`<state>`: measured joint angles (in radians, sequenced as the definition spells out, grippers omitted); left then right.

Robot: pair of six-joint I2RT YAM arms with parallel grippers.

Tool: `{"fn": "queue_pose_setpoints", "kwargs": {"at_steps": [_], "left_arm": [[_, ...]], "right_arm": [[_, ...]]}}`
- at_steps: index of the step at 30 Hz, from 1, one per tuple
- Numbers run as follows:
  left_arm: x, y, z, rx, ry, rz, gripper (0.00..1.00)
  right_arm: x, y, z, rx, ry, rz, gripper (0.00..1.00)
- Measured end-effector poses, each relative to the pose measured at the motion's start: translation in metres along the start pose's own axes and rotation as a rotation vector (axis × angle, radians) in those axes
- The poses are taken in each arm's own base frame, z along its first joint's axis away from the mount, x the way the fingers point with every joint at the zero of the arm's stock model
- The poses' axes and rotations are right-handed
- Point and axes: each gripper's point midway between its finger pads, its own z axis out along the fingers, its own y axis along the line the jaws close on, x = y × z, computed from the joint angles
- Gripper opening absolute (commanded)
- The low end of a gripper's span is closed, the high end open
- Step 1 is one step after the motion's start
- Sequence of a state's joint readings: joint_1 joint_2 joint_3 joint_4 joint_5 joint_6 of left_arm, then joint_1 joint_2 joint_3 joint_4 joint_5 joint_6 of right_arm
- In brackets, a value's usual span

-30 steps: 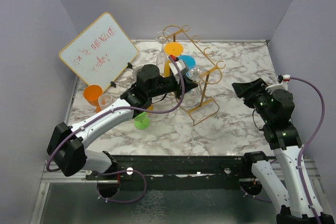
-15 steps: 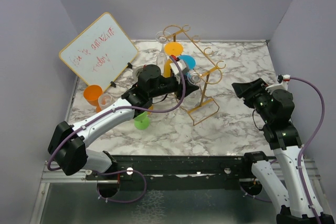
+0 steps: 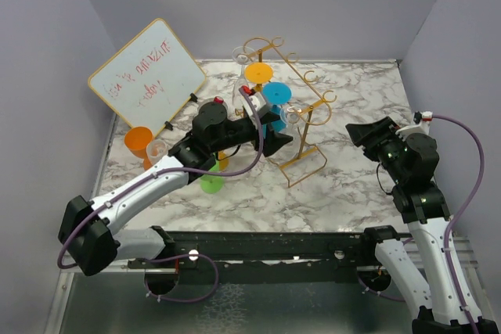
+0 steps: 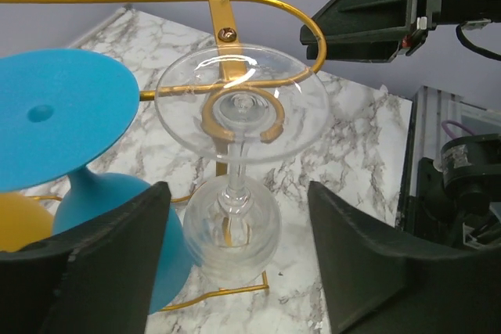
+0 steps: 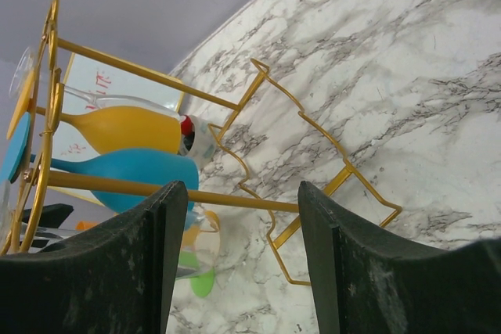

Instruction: Place the wine glass upside down on the wine glass rack

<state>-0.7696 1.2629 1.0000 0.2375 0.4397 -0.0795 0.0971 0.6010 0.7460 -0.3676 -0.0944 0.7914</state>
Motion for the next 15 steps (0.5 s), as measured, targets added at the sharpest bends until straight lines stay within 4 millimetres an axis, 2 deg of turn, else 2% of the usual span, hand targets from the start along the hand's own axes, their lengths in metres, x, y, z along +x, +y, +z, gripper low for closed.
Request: {"fn": "queue_pose_setpoints", "kwargs": {"at_steps": [5, 10, 13, 15], "left_arm": [[0.000, -0.001, -0.022, -0.050, -0.005, 0.011, 0.93], [0.002, 0.003, -0.053, -0.153, 0.006, -0.002, 0.94], [0.008, 0.012, -0.071, -0.258, 0.042, -0.043, 0.83], [0.016, 0.020, -0.082, -0.332, 0.073, -0.080, 0.68]], "right_arm": [[0.002, -0.003, 0.000, 0.009, 0.008, -0.019, 0.63], [0.002, -0.006, -0.001, 0.029, 0.017, -0.023, 0.64], [0.002, -0.006, -0.001, 0.032, 0.014, -0.021, 0.64], [0.002, -0.006, 0.000, 0.033, 0.015, -0.019, 0.64]]}}
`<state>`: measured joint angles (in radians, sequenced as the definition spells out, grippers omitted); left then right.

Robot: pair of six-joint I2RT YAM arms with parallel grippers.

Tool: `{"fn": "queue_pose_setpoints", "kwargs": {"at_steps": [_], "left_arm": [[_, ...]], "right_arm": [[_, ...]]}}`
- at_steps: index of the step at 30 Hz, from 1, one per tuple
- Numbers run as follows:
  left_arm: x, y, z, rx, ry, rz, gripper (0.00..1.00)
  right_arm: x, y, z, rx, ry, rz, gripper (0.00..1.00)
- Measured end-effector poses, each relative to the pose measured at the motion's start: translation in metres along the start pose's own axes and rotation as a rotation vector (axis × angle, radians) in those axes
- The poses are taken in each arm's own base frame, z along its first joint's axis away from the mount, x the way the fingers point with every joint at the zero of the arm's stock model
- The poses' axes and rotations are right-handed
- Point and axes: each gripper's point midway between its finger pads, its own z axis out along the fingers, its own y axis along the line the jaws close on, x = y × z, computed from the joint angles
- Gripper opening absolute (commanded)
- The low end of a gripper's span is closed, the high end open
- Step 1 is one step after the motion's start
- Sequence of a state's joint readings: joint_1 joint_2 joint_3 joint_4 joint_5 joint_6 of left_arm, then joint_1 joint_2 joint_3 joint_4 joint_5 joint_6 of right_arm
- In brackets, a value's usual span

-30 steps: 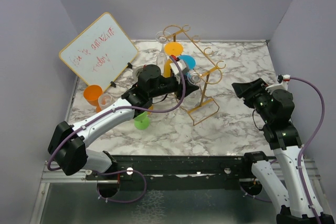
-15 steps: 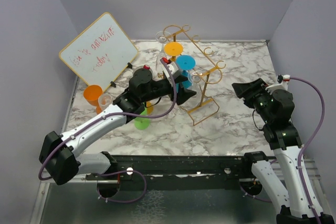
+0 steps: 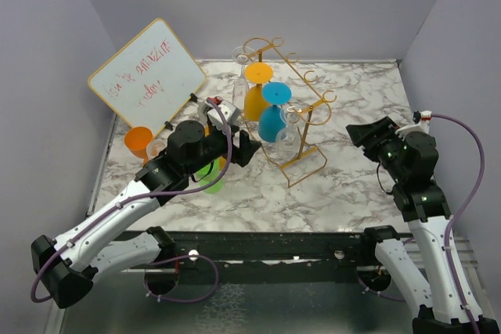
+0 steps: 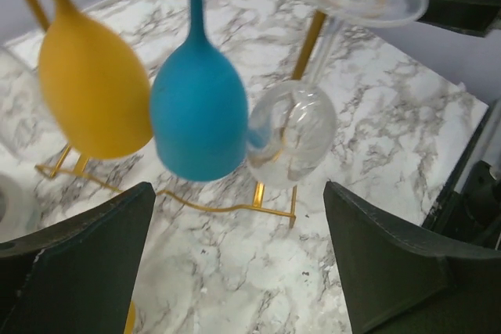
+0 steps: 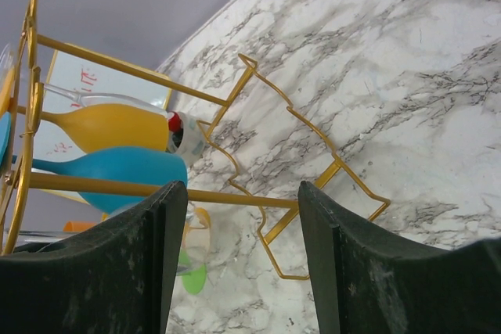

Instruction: Place the wine glass upside down on the wine glass rack

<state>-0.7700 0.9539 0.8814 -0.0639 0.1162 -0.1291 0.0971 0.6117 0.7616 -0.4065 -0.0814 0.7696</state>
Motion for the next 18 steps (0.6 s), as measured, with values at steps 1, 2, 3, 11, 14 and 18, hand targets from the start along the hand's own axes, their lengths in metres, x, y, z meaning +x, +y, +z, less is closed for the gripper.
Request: {"fn": "queue_pose_setpoints", "kwargs": {"at_steps": [1, 2, 3, 11, 14, 18], "left_arm": [[0.007, 0.008, -0.005, -0.053, 0.031, -0.024, 0.62], [0.013, 0.015, -0.008, -0.096, 0.055, -0.046, 0.59], [0.019, 0.023, -0.011, -0.148, 0.081, -0.064, 0.59], [0.060, 0.073, -0.021, -0.488, 0.258, -0.158, 0.60], [0.073, 0.084, -0.018, -0.546, 0.305, -0.164, 0.56], [0.094, 0.102, -0.013, -0.611, 0.376, -0.173, 0.46]], "right_arm": [[0.000, 0.000, 0.001, 0.002, 0.002, 0.001, 0.64], [0.000, -0.001, 0.001, 0.004, 0.004, 0.003, 0.63], [0.001, -0.001, 0.002, 0.008, 0.008, 0.006, 0.63], [0.006, -0.008, 0.006, 0.046, 0.030, 0.027, 0.61], [0.006, -0.010, 0.005, 0.054, 0.030, 0.031, 0.60], [0.005, -0.011, 0.003, 0.060, 0.023, 0.031, 0.60]]}}
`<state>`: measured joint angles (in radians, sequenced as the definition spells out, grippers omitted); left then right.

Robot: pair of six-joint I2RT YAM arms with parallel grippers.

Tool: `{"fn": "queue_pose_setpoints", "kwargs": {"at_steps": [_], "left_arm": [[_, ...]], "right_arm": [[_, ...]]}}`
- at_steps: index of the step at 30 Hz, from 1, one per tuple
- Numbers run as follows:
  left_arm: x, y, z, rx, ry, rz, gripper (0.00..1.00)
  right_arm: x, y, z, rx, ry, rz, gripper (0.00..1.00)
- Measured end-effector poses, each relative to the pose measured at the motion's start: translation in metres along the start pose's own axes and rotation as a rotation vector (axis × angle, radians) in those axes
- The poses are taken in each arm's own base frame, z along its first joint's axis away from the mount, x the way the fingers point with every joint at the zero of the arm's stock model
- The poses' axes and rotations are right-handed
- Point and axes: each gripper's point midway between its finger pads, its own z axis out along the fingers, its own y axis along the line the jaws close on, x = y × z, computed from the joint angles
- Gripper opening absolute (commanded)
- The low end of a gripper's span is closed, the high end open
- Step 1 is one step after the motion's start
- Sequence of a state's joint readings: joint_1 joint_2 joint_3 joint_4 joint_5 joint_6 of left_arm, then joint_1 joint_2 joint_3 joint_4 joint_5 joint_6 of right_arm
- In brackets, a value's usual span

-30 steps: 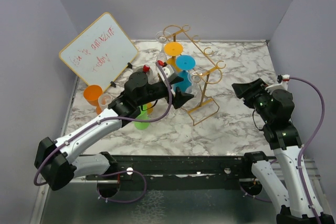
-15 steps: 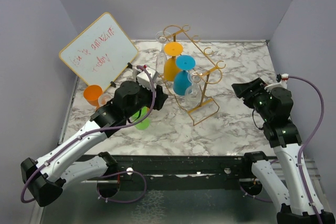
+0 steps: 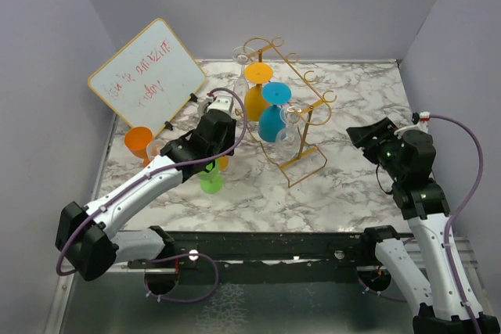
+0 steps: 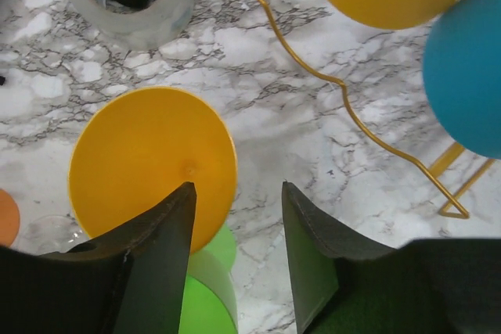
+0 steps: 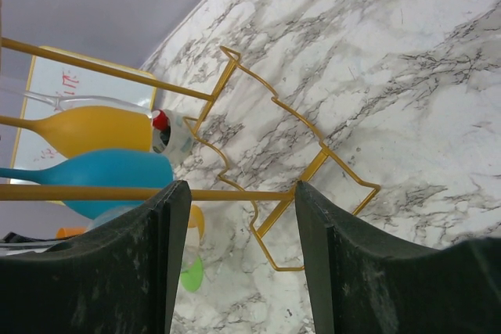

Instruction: Place the wine glass upside down on the wine glass rack

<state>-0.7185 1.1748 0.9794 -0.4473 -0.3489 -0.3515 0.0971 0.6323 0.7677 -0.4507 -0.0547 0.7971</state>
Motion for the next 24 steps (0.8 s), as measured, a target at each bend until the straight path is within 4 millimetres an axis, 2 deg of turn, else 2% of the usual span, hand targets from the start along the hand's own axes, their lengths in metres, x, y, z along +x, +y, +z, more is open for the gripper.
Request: {"fn": "queue_pose_setpoints", "kwargs": {"at_steps": [5, 9, 14, 19, 24], "left_arm": [[0.010, 0.015, 0.017, -0.070, 0.050, -0.009, 0.34], [0.013, 0.017, 0.022, -0.081, 0.065, -0.003, 0.22], [0.008, 0.017, 0.026, -0.085, 0.066, 0.014, 0.01], [-0.005, 0.015, 0.026, -0.078, 0.043, 0.037, 0.00], [-0.041, 0.010, 0.020, -0.064, -0.025, 0.049, 0.00]], "right_arm": [[-0.001, -0.002, -0.001, 0.011, -0.007, 0.005, 0.60], [-0.001, -0.001, -0.001, 0.009, -0.009, 0.008, 0.60], [-0.005, 0.003, -0.004, -0.011, -0.029, 0.014, 0.60], [-0.007, 0.005, -0.006, -0.019, -0.036, 0.013, 0.60], [-0.007, 0.005, -0.006, -0.020, -0.037, 0.013, 0.60]]}}
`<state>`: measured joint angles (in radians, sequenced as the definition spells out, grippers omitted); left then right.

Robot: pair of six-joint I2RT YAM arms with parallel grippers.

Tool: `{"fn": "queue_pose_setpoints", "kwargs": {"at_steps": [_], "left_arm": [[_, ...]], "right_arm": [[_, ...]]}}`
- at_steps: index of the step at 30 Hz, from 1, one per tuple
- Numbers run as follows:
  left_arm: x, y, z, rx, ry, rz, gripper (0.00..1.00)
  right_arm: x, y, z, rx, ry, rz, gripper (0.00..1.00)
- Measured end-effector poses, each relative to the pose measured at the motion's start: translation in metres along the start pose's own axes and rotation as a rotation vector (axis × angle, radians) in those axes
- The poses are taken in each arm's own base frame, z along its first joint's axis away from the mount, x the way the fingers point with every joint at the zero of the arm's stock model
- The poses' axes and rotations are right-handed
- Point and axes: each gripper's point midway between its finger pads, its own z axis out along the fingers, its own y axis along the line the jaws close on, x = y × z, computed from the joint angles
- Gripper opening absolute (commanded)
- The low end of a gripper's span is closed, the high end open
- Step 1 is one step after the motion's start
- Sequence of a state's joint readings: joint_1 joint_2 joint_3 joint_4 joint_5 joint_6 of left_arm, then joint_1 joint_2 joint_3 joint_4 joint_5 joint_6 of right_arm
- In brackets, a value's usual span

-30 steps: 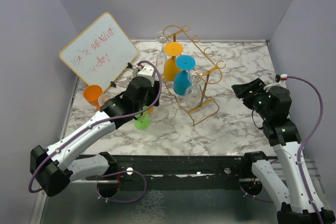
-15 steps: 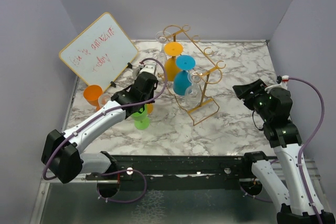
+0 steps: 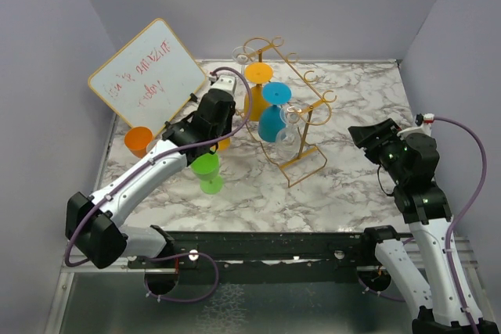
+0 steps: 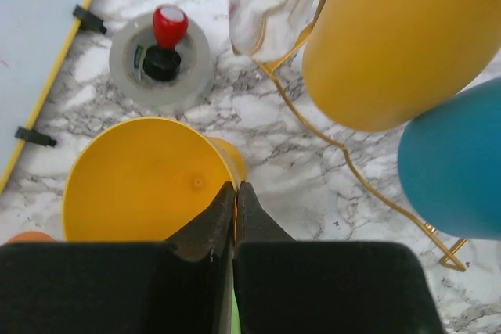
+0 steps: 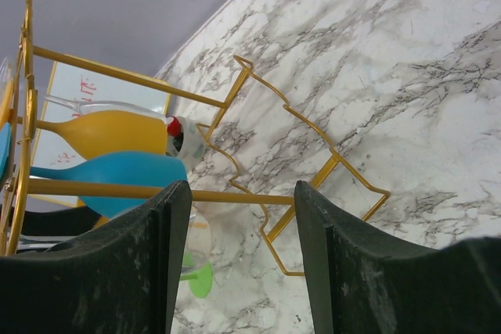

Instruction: Place the wine glass upside down on the wine glass rack

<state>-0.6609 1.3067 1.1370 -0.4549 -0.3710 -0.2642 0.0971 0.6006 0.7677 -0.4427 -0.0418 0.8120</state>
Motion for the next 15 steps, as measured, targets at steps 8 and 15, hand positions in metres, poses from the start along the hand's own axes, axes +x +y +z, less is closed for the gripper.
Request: {"fn": "queue_pose_setpoints", "kwargs": {"at_steps": [8, 15], "left_arm": [[-0.074, 0.006, -0.036, -0.007, -0.180, -0.029, 0.00], [-0.123, 0.032, -0.104, -0.035, -0.353, -0.105, 0.00]], "right_arm": [[-0.008, 0.009, -0.004, -0.016, -0.017, 0.001, 0.68], [-0.022, 0.025, -0.012, -0.076, -0.068, 0.010, 0.73]]}}
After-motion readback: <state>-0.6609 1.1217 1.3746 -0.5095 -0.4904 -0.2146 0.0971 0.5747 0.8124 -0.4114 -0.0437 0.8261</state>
